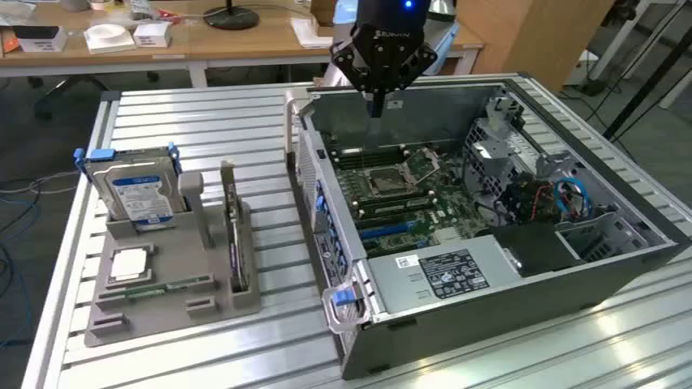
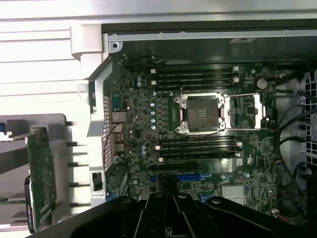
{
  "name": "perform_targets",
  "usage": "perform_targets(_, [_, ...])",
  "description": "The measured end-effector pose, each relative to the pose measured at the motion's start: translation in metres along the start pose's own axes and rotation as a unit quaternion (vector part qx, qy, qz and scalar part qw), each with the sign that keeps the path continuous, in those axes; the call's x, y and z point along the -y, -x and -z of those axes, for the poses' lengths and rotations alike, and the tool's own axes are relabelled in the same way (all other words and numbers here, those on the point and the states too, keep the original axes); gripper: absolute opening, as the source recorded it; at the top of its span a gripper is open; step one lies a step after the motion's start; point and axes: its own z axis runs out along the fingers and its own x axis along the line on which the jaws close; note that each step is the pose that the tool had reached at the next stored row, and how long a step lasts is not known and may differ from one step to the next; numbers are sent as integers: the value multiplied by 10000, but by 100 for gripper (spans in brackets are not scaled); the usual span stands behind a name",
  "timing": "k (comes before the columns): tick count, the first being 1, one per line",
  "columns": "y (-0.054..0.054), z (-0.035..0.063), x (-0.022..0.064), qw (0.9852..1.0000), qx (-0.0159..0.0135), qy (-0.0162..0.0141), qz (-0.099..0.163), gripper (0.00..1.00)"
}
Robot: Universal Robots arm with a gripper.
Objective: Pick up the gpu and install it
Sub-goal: 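Reach for the gpu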
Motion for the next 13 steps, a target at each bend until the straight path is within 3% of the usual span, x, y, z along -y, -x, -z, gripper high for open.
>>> perform_targets(13, [-4, -1, 0, 10000, 0, 0, 0, 11])
